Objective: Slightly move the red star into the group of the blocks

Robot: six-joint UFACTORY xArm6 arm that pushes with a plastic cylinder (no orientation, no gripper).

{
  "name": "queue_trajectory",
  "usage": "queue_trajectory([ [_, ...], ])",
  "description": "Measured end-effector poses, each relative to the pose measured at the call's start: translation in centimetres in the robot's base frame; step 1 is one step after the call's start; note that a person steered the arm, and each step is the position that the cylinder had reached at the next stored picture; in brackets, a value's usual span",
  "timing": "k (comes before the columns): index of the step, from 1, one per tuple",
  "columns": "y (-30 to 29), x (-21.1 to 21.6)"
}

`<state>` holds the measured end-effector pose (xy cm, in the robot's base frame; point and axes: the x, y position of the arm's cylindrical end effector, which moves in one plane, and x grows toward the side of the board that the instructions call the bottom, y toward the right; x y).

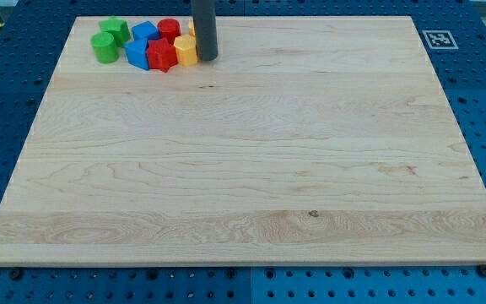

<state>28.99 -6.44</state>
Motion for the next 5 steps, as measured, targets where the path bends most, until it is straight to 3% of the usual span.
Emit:
queue_trajectory([
  [1,1.8,0.9],
  [2,2.7,5.8],
  [3,-1.0,10.1],
  [4,-8.5,8.7],
  [5,-9.7,5.8],
])
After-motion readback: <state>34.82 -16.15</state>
